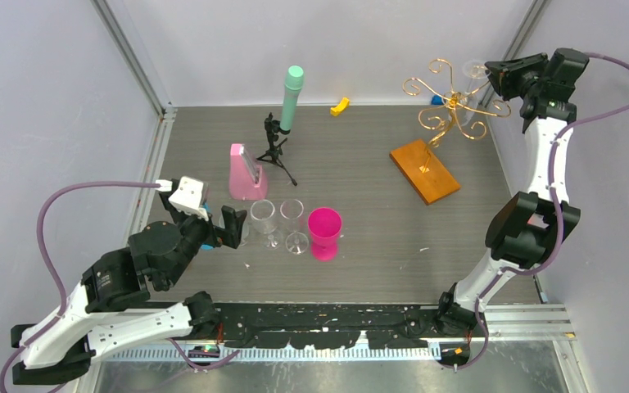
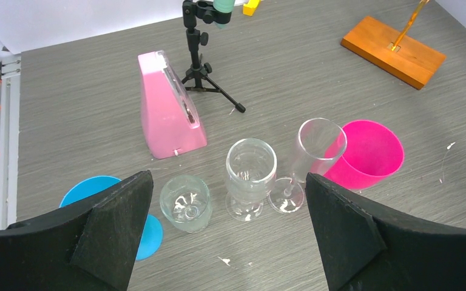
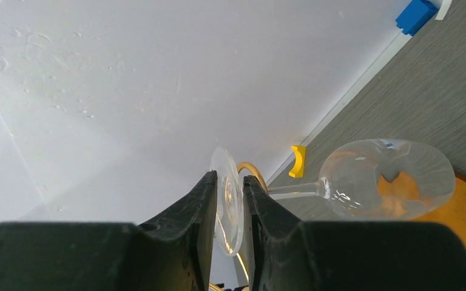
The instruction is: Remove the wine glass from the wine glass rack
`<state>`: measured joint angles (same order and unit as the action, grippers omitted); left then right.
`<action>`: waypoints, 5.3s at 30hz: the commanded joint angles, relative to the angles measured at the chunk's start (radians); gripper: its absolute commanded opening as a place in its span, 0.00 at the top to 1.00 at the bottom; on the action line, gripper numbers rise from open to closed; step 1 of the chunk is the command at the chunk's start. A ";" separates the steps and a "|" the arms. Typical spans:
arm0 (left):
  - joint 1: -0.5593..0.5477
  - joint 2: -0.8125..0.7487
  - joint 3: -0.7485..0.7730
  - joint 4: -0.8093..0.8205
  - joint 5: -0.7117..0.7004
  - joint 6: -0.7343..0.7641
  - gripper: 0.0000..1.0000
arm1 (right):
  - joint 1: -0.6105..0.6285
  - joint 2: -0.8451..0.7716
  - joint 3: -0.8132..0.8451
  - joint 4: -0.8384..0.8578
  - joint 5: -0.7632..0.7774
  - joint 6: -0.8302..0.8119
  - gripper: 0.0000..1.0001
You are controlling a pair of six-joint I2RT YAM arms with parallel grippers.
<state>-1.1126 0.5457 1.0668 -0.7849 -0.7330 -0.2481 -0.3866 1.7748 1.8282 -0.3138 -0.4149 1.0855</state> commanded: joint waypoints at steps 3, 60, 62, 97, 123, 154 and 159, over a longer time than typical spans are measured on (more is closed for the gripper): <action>0.001 -0.001 0.011 0.007 -0.020 -0.009 0.00 | 0.001 -0.001 -0.010 0.113 -0.093 0.036 0.72; 0.001 -0.018 0.012 -0.005 -0.018 -0.025 0.00 | 0.002 -0.158 -0.042 0.052 0.368 -0.080 1.00; 0.000 -0.021 0.011 -0.006 -0.020 -0.025 0.00 | 0.002 -0.162 -0.045 0.046 0.383 -0.080 1.00; 0.000 -0.027 0.001 -0.004 -0.017 -0.033 0.00 | 0.003 -0.246 -0.230 0.277 0.138 0.115 1.00; 0.001 0.058 0.016 0.055 0.023 -0.034 0.00 | 0.002 -0.068 0.049 0.680 -0.035 0.103 1.00; 0.145 0.413 0.161 0.471 0.921 -0.370 0.00 | 0.004 -0.865 -0.414 0.655 -0.290 0.670 1.00; 0.334 0.566 0.195 0.761 1.256 -0.694 0.00 | 0.005 -0.971 -0.476 0.598 -0.288 0.702 1.00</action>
<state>-0.8948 1.0286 1.2011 -0.3367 0.1890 -0.6575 -0.3817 0.8722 1.3769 0.3019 -0.6941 1.7260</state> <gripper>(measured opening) 0.994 0.039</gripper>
